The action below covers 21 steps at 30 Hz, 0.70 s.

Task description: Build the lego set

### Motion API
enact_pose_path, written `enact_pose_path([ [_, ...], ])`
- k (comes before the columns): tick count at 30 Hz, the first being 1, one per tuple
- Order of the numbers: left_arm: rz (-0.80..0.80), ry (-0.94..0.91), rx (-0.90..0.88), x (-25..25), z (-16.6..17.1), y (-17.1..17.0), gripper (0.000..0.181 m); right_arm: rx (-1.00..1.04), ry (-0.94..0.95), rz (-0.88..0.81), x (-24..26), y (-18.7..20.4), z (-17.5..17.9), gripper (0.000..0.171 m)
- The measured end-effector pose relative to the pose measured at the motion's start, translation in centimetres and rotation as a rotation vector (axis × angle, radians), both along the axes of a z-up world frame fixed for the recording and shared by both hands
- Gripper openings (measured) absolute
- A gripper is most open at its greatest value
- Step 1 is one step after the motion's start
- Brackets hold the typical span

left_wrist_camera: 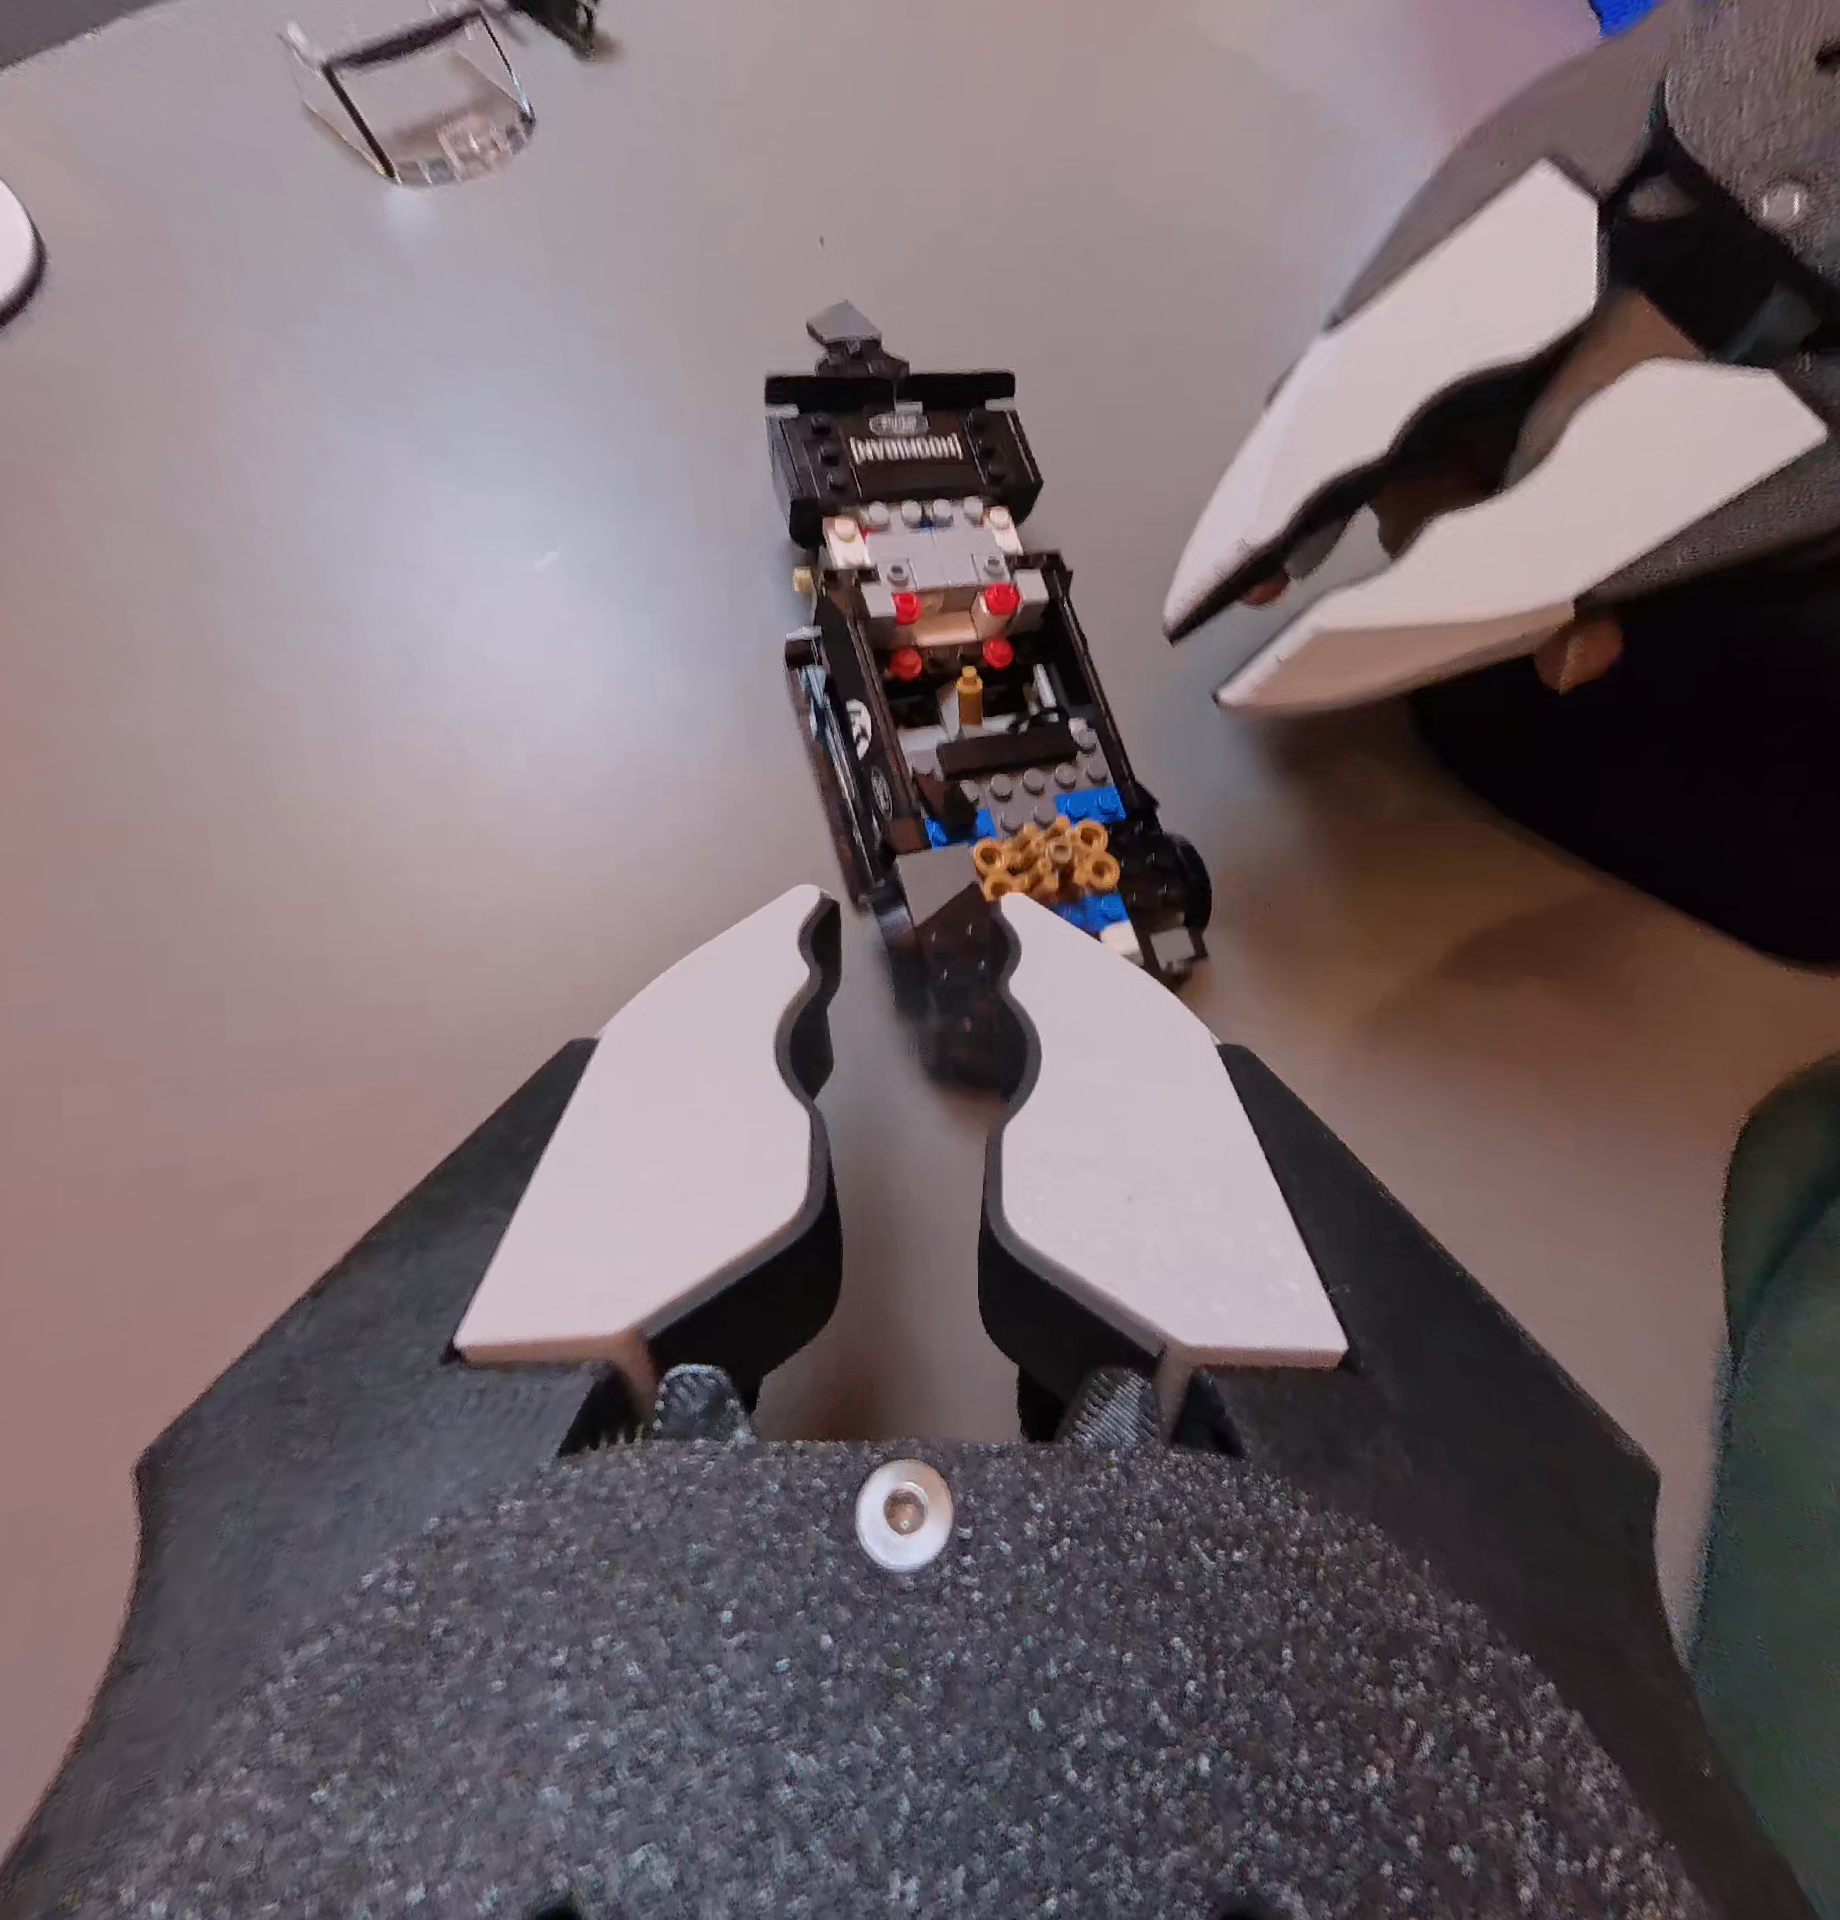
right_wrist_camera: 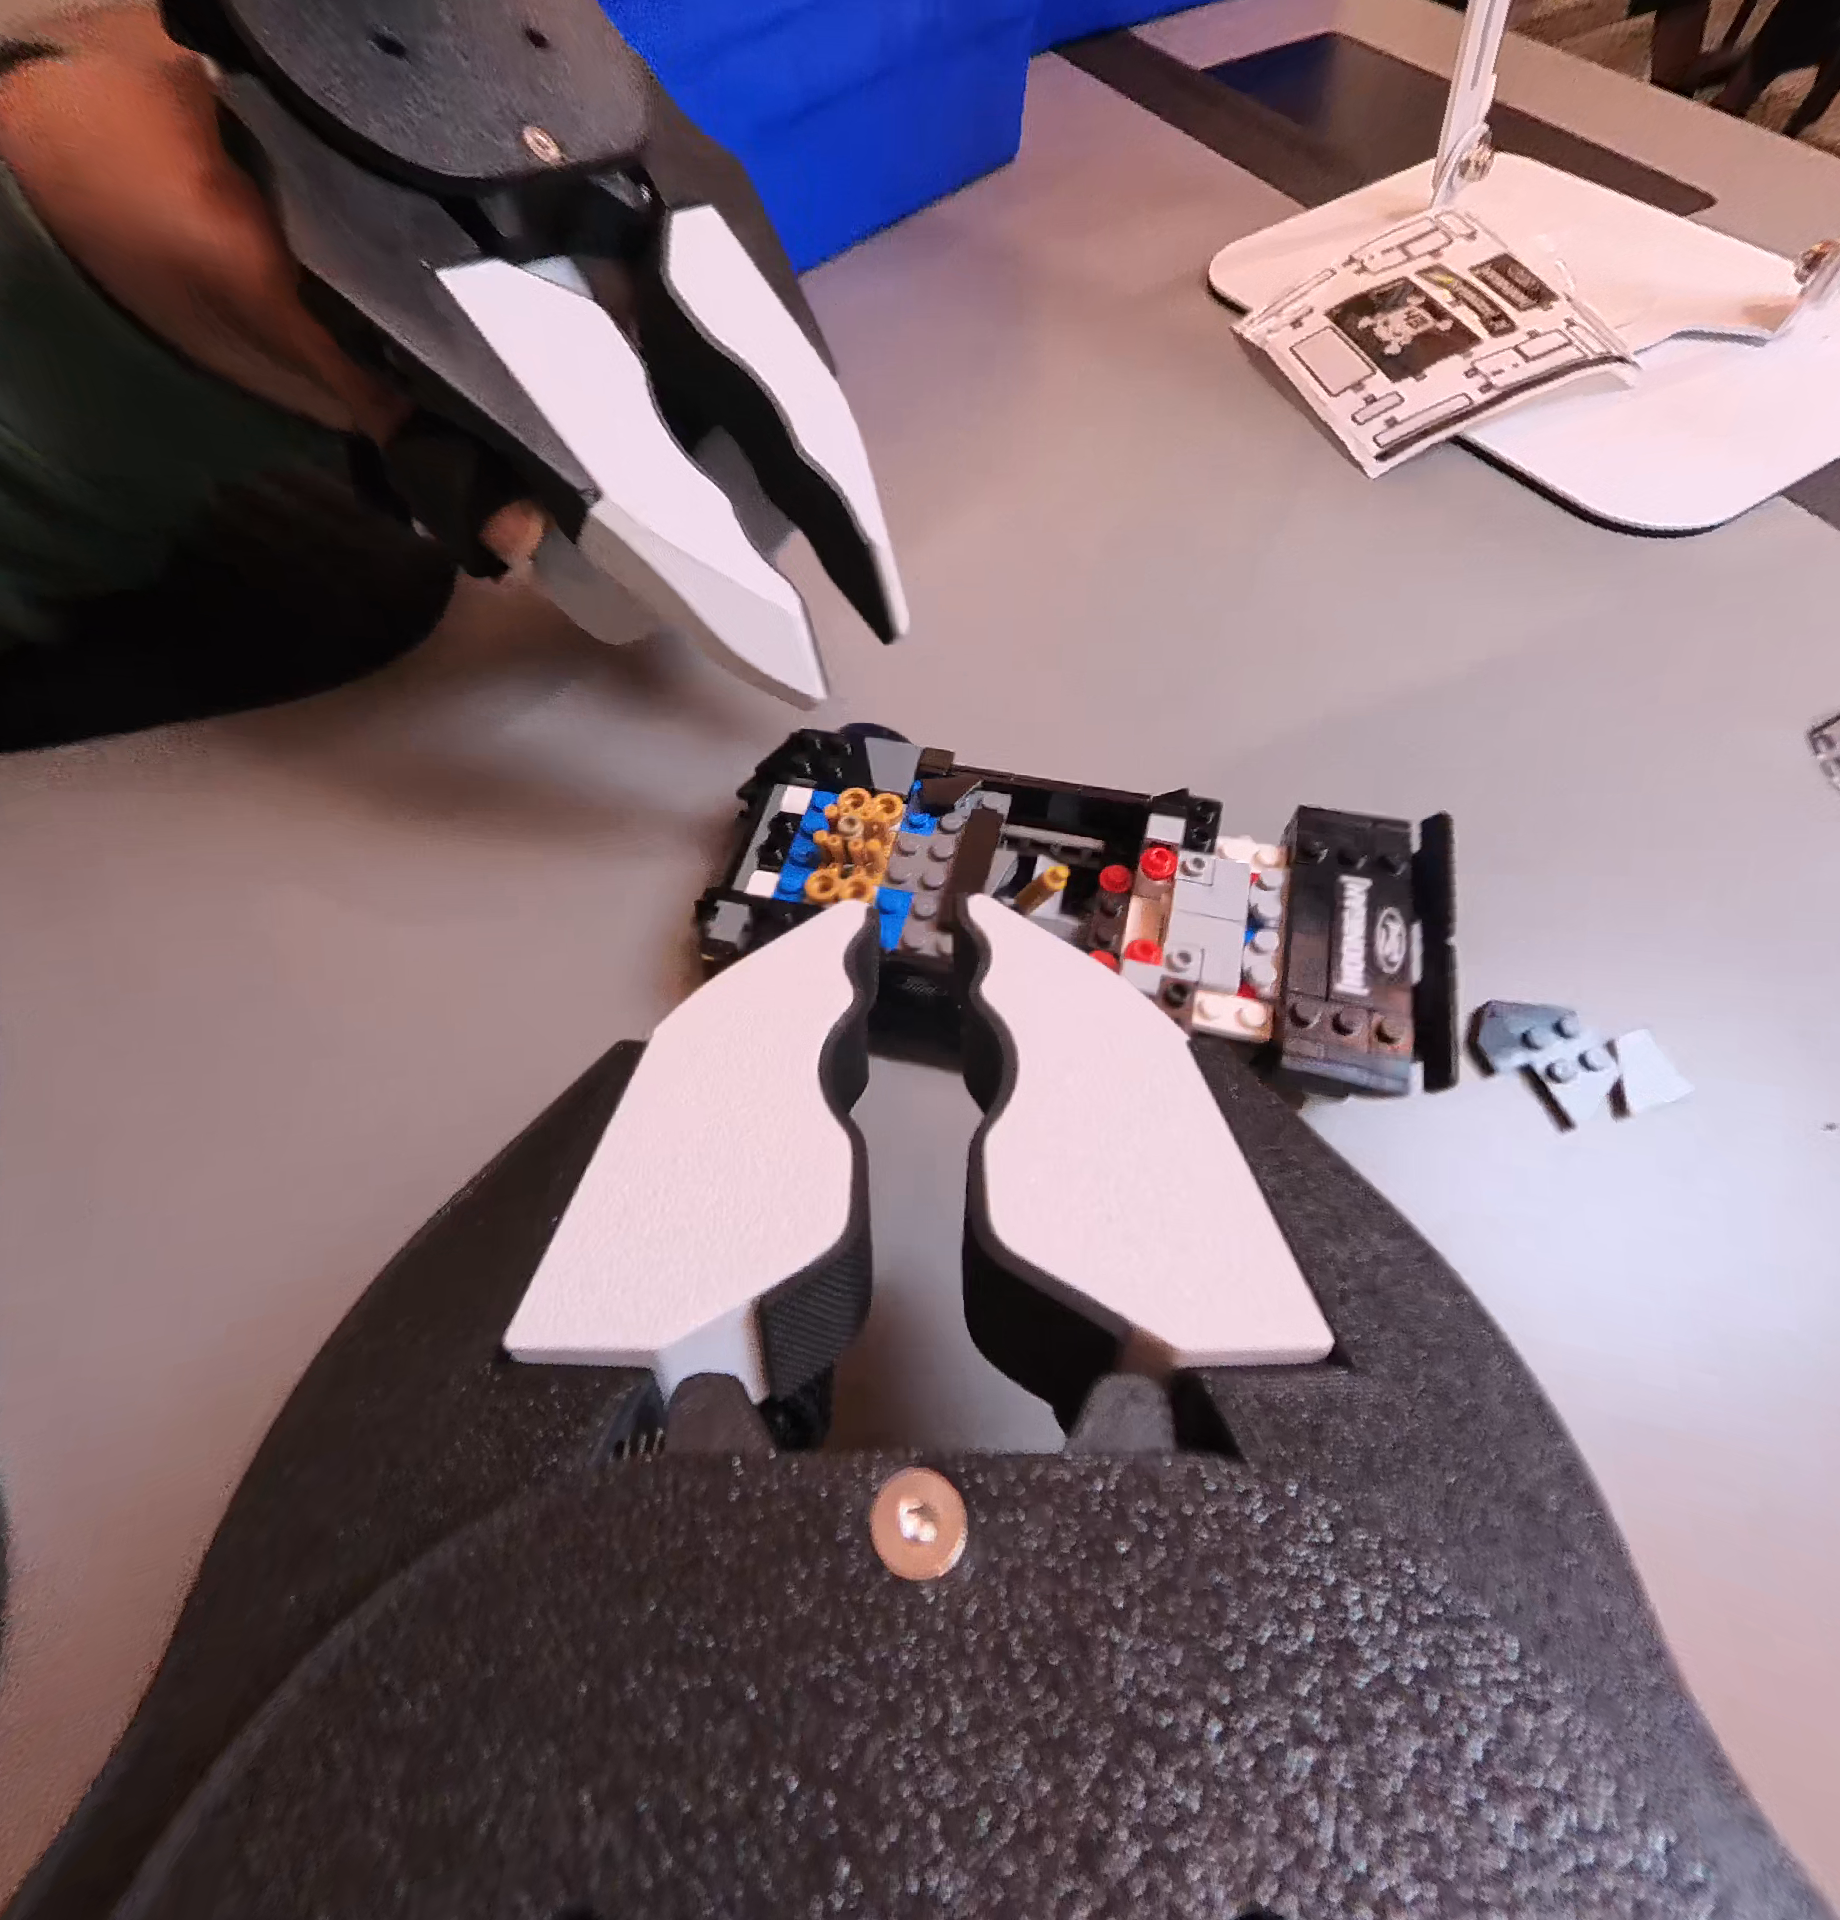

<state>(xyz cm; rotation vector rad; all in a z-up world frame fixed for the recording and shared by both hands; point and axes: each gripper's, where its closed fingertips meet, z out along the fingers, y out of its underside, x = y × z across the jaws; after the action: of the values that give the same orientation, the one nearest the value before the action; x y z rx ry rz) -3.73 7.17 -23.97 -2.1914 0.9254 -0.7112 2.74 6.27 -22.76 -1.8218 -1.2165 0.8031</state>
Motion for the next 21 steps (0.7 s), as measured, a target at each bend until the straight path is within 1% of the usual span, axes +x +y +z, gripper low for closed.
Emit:
enact_pose_path([
  [4,-0.062,-0.016,-0.037,-0.2,-0.9,-1.3,0.032,0.035,-0.091,0.049,-1.2,1.4,-0.2,0.004],
  [8,-0.101,-0.035,-0.052,-0.2,-1.9,-2.0,0.039,-0.031,-0.168,0.088,-2.8,1.8,-1.3,0.0],
  [10,-0.107,-0.051,-0.048,0.0,-2.1,-2.0,0.039,-0.048,-0.209,0.092,-3.1,2.0,-1.8,0.0],
  [16,-0.11,-0.074,-0.043,0.5,-2.4,-2.0,0.035,0.028,-0.346,0.091,-3.3,2.4,-2.7,0.0],
  [21,-0.113,-0.084,-0.05,0.7,-2.4,-2.2,0.035,0.027,-0.371,0.114,-3.7,2.1,-2.6,0.0],
])
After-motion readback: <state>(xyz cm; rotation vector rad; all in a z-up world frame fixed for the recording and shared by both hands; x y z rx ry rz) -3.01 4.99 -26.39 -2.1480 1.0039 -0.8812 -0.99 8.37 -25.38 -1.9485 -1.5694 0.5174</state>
